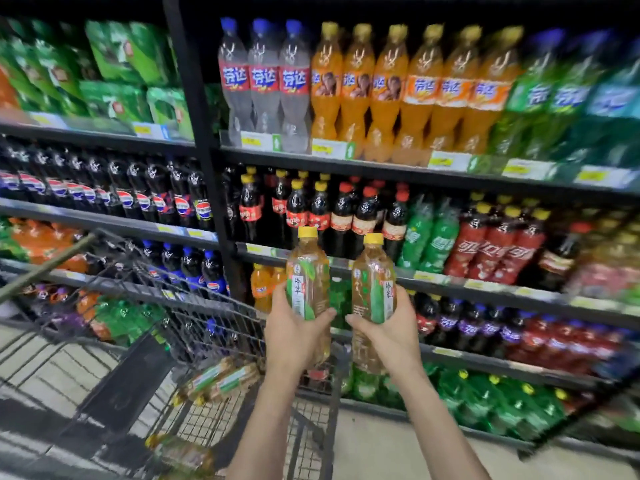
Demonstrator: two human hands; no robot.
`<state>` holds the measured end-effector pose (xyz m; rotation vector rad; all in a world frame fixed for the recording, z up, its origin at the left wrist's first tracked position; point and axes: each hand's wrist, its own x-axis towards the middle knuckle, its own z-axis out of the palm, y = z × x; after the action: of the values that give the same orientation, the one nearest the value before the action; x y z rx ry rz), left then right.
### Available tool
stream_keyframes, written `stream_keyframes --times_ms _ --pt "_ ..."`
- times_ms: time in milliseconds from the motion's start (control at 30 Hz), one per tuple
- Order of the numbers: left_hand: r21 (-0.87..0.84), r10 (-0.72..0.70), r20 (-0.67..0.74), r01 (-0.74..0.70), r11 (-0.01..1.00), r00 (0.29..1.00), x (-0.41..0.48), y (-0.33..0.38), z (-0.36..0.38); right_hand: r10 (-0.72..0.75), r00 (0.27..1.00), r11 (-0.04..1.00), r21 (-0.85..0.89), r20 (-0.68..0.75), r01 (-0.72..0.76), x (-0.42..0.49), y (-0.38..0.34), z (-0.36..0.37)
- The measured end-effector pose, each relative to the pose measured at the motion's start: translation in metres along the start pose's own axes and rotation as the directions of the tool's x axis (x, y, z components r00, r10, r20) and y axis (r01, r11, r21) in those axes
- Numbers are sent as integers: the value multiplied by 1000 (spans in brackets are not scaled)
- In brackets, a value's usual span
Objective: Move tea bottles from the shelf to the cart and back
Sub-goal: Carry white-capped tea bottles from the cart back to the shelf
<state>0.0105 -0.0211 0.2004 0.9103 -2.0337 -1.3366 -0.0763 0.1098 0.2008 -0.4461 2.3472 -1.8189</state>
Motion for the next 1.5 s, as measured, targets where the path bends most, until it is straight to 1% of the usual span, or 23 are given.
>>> stream_keyframes --times_ms 167,333,500,633,733,900,1067,1333,1433,1500 --pt "-43 140 77 -137 990 987 -31 50 37 -52 987 999 -18 -155 49 -14 -15 -81" --pt "-62 300 140 -294 954 944 -79 106 78 -89 954 996 -54 -287 76 -44 -28 -169" --pt "-103 404 197 -391 915 893 -141 159 119 -146 899 988 -105 -412 112 -86 -37 -255" --pt "-133 488 223 -470 873 844 -187 191 149 -164 841 983 -161 -516 93 -117 -35 -313" --pt "-168 520 264 -492 854 812 -216 212 169 -173 797 981 -174 -579 86 -138 -30 -350" --pt "-240 599 310 -549 801 738 -251 245 204 -169 713 980 -195 -681 46 -156 -28 -402" --pt "-284 631 374 -563 776 680 -269 268 247 -190 639 977 -210 -745 46 -161 -27 -442" --pt "-344 663 459 -570 747 591 -283 312 340 -164 531 980 -199 -831 -8 -140 -13 -519" --pt "-391 666 497 -541 744 556 -283 332 379 -177 499 977 -211 -848 -12 -126 -7 -548" --pt "-416 673 510 -531 738 536 -282 346 404 -166 479 977 -211 -862 -41 -116 -4 -567"
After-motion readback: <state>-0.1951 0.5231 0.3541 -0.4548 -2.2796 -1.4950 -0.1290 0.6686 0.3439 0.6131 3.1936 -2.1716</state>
